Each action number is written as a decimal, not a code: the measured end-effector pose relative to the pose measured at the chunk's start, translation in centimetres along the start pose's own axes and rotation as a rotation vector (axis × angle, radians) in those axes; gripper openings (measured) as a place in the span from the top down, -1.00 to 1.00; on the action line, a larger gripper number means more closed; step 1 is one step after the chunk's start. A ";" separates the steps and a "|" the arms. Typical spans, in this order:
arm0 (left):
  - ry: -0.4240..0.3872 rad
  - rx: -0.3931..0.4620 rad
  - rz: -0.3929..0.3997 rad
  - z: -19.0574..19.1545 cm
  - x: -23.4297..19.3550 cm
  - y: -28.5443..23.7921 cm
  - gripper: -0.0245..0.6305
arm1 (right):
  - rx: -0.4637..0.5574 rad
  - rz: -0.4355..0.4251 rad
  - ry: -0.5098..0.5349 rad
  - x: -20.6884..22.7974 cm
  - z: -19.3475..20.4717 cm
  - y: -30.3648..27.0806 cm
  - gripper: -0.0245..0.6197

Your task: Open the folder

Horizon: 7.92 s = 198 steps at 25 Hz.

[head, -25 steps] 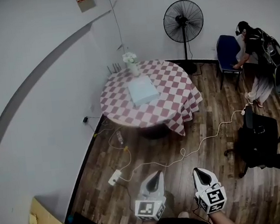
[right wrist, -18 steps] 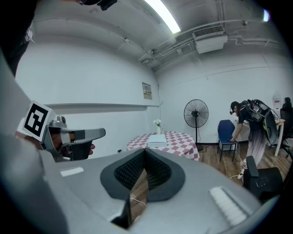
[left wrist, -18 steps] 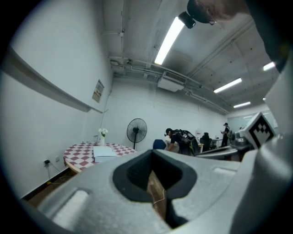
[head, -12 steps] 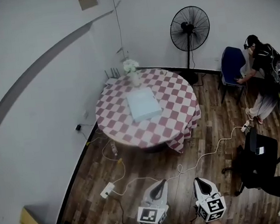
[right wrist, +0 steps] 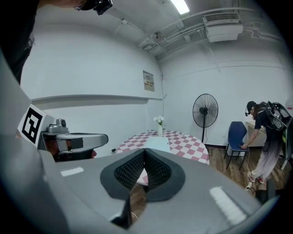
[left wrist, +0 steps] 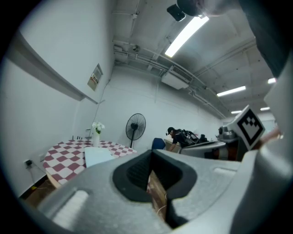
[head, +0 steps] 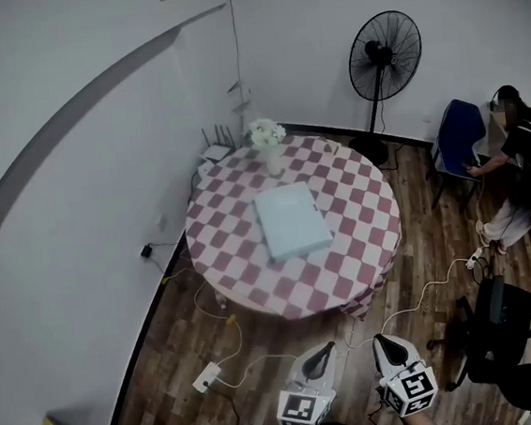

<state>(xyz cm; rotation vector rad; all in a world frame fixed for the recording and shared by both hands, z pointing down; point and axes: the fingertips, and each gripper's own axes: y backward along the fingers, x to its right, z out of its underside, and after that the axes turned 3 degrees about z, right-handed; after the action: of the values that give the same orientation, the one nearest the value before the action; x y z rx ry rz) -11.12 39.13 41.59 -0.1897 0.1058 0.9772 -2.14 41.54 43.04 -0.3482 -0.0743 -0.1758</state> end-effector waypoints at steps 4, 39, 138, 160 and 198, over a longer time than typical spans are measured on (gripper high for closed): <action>-0.016 -0.008 0.027 -0.5 -4.7 -2.6 0.92 | 0.015 0.010 0.021 0.1 -2.3 -5.2 0.92; 0.014 -0.239 -0.214 4.3 -26.0 -30.5 0.92 | -0.226 -0.207 -0.094 19.1 -0.2 -38.6 0.92; -0.030 -0.670 -0.112 14.8 -31.5 -43.6 0.93 | -0.644 -0.375 -0.079 22.7 11.9 -53.6 0.69; 0.092 -0.563 -0.138 12.4 -32.8 -39.1 0.93 | -0.577 -0.370 -0.098 18.2 9.9 -53.2 0.72; 0.189 -0.134 -0.603 1.9 -48.8 -8.7 0.93 | -0.496 -0.373 0.092 -2.4 3.6 -51.8 0.92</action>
<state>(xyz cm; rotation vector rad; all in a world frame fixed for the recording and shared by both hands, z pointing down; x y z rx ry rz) -30.98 -4.89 52.96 -0.4108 0.1458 0.3634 -14.14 -4.75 63.36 -0.8201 -0.0023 -0.5837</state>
